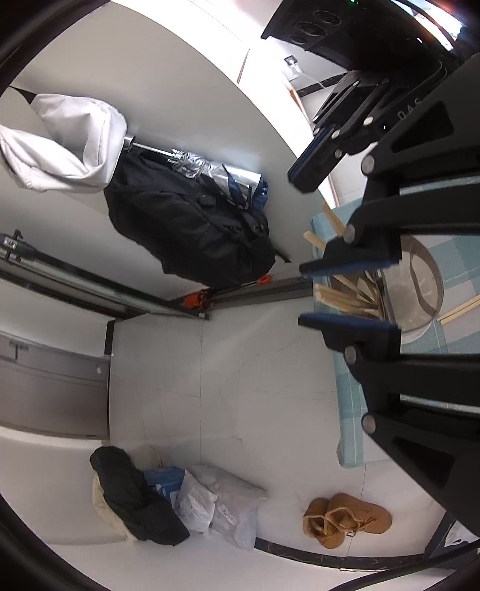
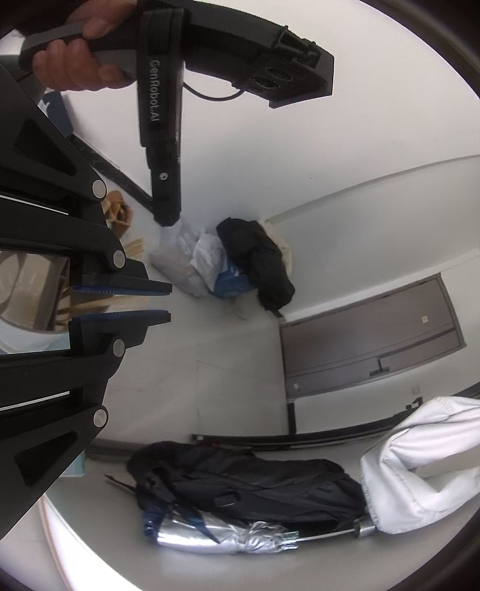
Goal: Organize utensils
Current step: 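Raise both held chopsticks over the holder and lower them into it, then open both grippers to release the chopsticks into the holder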
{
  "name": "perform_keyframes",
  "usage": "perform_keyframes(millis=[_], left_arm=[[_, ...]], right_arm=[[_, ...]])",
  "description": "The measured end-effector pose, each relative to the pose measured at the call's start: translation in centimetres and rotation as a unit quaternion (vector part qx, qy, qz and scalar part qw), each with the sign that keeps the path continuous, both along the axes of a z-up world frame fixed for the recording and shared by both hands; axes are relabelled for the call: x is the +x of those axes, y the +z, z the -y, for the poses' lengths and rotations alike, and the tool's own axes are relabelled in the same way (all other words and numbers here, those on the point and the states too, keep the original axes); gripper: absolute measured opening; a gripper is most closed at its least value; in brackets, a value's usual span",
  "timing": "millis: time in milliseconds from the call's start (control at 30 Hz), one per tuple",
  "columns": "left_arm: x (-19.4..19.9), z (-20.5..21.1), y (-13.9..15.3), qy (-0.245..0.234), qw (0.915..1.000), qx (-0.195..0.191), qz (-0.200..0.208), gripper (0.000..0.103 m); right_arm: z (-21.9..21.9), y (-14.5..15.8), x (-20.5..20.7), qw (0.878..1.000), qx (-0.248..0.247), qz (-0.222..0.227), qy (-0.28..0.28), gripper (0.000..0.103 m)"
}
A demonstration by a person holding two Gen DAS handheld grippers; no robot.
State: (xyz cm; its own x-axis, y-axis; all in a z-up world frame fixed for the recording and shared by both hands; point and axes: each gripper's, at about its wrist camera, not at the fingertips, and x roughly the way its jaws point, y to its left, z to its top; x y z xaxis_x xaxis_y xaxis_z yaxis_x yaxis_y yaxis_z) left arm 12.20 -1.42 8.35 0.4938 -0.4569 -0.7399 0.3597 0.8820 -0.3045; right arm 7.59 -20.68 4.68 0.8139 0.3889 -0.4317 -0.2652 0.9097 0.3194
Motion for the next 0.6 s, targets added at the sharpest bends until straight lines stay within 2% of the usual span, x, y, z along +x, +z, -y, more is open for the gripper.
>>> perform_keyframes(millis=[33, 100, 167, 367, 433, 500, 600], left_arm=[[-0.2, -0.2, 0.0, 0.006, 1.0000, -0.002, 0.003, 0.026], [-0.6, -0.8, 0.2, 0.019, 0.9998, -0.004, 0.011, 0.043], [-1.0, -1.1, 0.3, 0.029, 0.9994, -0.004, 0.018, 0.049], [-2.4, -1.9, 0.4, 0.066, 0.9970, 0.016, 0.038, 0.058], [-2.9, -2.2, 0.6, 0.069, 0.9966, 0.008, 0.044, 0.058], [-3.4, -2.4, 0.7, 0.077, 0.9957, 0.012, 0.049, 0.058], [-4.2, -2.8, 1.1, 0.087, 0.9945, 0.010, 0.057, 0.059]], right_arm=[[0.2, -0.1, -0.3, 1.000, 0.002, -0.002, -0.002, 0.009], [0.6, -0.3, -0.7, 1.000, 0.005, -0.008, -0.009, 0.011], [1.0, -0.5, -1.1, 1.000, 0.012, -0.012, -0.016, 0.017], [1.5, -0.3, -2.8, 0.999, 0.019, -0.017, -0.033, 0.032], [1.4, 0.0, -3.5, 0.999, 0.016, -0.014, -0.035, 0.033], [1.2, 0.3, -4.2, 0.999, 0.014, -0.009, -0.037, 0.040], [0.9, 0.7, -5.1, 0.999, 0.007, 0.000, -0.038, 0.042]])
